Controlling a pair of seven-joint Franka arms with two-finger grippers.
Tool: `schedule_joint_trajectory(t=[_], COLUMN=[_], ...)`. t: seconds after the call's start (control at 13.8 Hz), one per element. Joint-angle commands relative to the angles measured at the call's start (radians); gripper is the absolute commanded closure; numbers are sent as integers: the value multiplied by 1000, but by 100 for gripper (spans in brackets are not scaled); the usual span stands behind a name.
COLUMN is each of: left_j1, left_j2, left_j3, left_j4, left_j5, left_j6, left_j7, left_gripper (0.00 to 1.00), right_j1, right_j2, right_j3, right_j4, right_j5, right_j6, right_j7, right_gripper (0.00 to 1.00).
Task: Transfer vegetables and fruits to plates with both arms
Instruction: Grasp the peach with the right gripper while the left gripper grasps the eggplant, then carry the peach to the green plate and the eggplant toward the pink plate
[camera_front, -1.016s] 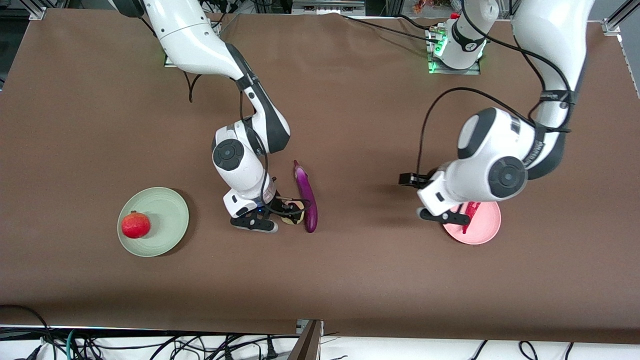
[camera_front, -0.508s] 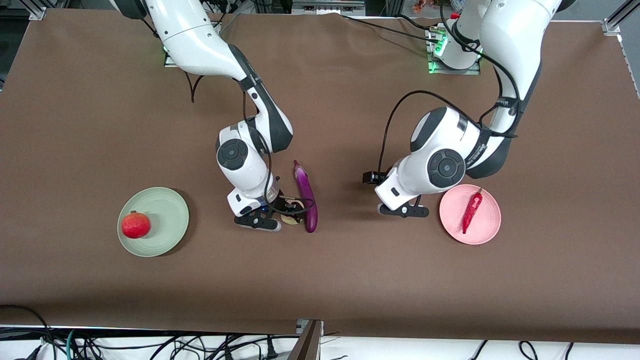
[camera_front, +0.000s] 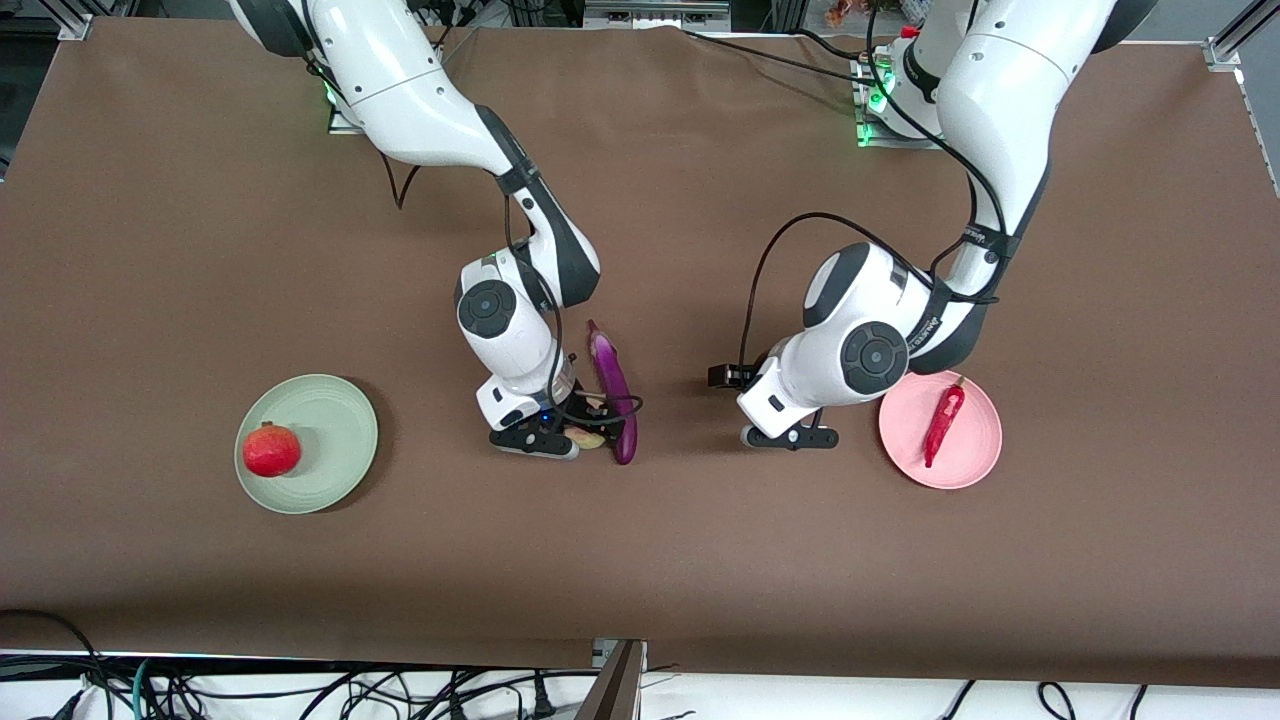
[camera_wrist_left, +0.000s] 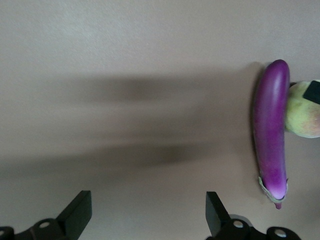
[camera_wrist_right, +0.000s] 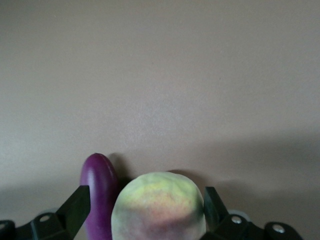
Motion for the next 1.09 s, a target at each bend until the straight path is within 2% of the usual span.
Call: schedule_joint_trajectory(t=[0.0,0.22,0.44,0.51,0.58,0.65,0.73,0.87,1.02], left_j1=[-36,-76,-84,-84,-84,-84,-84,-84,-84], left_j2=[14,25,29,29,29,31,34,37,37], left_j3=[7,7,7,7,7,7,7,7,7], left_j4=[18,18,18,18,18,18,20,21,21], left_j5=[-21,-20,-20,-20,-20,-20,-20,-20,-20], left_j6=[7,60,72,73,73,73,73,73,73], left_j7=[-39,-120,-131,-131,-131,-129,-129,-129,-120], left_gripper=[0,5,12,13,21,23,33,50,69], right_j1=[9,13,25,25,24,21,15,7,5], right_j2=[18,21,20,18,17,15,14,-18,-80], right_j3=[2,3,2,2,2,2,2,-17,-93], right_j4=[10,6,-3,-8,-14,-22,-25,-25,-14], right_j5=[4,-43,-49,-49,-49,-48,-48,-48,-49], right_j6=[16,16,10,7,4,4,-2,-51,-169], right_j7=[2,-7,-11,-27,-66,-94,-100,-109,-143], right_gripper=[0,0,2,21,51,82,90,92,92])
